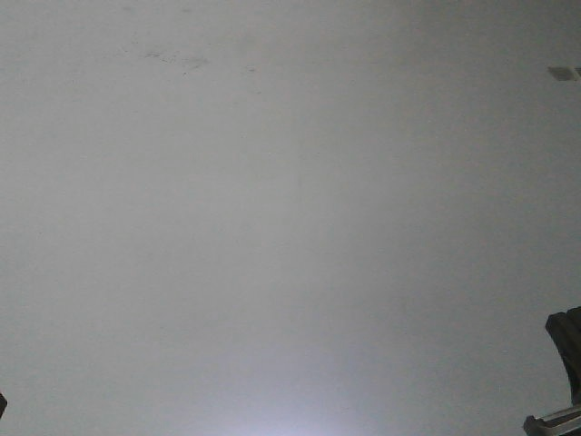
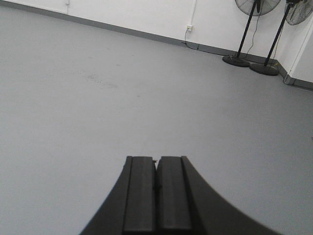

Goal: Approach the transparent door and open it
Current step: 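Drive the base forward across the floor toward the glass door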

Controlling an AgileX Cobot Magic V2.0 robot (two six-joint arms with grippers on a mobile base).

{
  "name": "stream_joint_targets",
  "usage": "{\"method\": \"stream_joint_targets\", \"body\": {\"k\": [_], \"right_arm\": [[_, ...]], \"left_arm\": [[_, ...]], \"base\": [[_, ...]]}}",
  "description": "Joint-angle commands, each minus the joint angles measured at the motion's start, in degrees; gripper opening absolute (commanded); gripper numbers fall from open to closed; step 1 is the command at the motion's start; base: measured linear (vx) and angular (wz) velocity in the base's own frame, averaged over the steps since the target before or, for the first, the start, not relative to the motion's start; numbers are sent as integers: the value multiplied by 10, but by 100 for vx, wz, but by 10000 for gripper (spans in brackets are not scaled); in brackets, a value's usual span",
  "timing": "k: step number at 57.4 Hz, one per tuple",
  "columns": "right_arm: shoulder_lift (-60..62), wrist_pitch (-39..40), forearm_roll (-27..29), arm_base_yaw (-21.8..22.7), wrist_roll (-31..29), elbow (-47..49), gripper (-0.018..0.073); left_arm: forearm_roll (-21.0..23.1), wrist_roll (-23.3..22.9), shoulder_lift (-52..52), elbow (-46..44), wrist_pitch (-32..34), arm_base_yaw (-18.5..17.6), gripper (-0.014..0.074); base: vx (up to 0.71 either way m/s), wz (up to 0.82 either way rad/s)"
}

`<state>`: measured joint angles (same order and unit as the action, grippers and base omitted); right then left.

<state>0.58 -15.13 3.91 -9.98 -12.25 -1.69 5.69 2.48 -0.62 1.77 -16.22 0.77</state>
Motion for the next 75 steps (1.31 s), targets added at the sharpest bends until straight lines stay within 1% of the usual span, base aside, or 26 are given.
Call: {"method": "stream_joint_targets", "body": {"k": [1,34,54,75], "right_arm": [[9,49,-3,4,-4,-3,-4],[9,49,-3,4,-4,-3,-4],[9,49,-3,4,-4,-3,-4],[9,49,-3,4,-4,-3,-4]], "left_arm": [[6,-3,-8,9,47,-2,-6],[6,-3,-8,9,47,-2,-6],[6,-3,-8,9,47,-2,-6],[6,-3,-8,9,47,-2,-6]], "base": [[0,0],[9,4],[26,16],[37,11]]}}
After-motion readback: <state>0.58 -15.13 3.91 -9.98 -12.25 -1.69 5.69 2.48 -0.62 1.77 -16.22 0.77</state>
